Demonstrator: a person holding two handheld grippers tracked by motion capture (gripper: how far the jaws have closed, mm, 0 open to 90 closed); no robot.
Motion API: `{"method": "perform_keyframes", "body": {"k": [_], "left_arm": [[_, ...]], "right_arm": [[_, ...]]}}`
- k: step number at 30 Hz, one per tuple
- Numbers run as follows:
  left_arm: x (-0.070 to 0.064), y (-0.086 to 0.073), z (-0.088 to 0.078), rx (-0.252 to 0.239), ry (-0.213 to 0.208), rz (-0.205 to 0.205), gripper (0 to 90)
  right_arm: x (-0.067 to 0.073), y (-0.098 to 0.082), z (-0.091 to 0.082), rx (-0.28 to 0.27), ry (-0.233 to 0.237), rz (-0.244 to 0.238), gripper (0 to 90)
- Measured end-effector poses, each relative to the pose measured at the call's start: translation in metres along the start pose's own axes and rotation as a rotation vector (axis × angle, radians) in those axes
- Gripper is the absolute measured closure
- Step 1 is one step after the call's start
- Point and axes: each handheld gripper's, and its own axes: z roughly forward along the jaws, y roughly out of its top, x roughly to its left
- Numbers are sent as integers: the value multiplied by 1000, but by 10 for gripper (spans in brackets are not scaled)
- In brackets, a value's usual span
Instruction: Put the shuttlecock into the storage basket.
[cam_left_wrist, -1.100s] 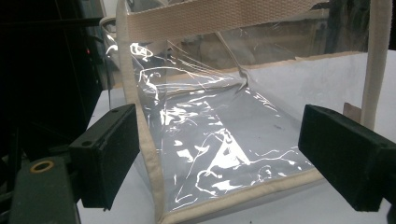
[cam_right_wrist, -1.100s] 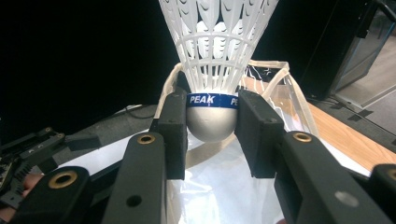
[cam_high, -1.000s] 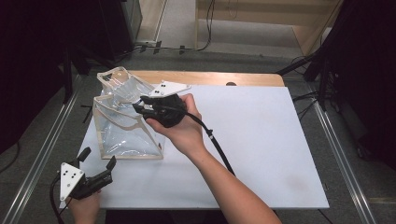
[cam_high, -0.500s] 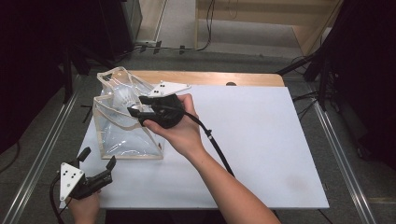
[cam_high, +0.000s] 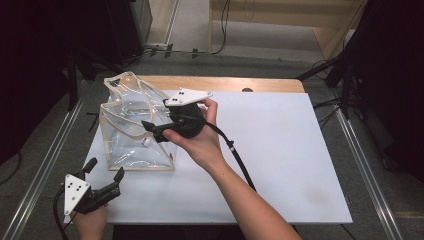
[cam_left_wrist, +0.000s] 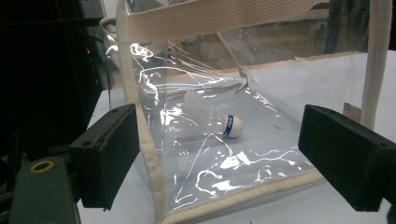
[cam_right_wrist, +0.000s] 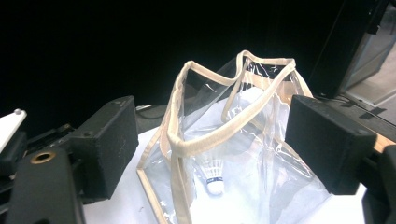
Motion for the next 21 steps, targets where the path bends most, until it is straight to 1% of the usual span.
{"method": "perform_keyframes", "body": {"k": [1,2,3,4,5,6,7,10,11,12,13,16,18,19,21], "left_arm": [[0,0,0,0,0,0,132],[0,0,0,0,0,0,133],[0,0,0,1,0,2,133],[0,0,0,1,0,1,133],[0,0,0,1,0,2,133],[0,0,0,1,0,1,132],[0,0,0,2,0,2,133],[0,0,0,1,0,2,133],[0,0,0,1,0,1,133],[-1,0,0,1,1,1,132],[-1,0,0,1,0,0,133],[-1,0,0,1,1,0,133],[-1,0,0,2,1,1,133],[-1,0,0,2,1,2,133],[-1,0,1,2,2,3,133]], "right_arm": [[0,-1,-1,2,-2,-7,124],[-1,-3,-3,6,-6,-17,112],[-1,-3,-3,6,-6,-17,112],[-1,-6,-4,10,-33,-25,112],[-1,-6,-4,10,-33,-25,112],[-1,-7,-5,9,-53,-29,112],[-2,-10,-8,6,-56,-29,86],[-4,-12,-11,0,-54,-23,85],[-7,-14,-13,-5,-50,-13,83],[-8,-15,-14,-5,-53,-16,67],[-9,-16,-16,-4,-49,-16,8],[-11,-19,-19,-4,-44,-14,0],[-12,-20,-20,-2,-51,-15,0],[-14,-23,-22,-2,-66,-21,0],[-14,-24,-23,2,-69,-16,0]]}}
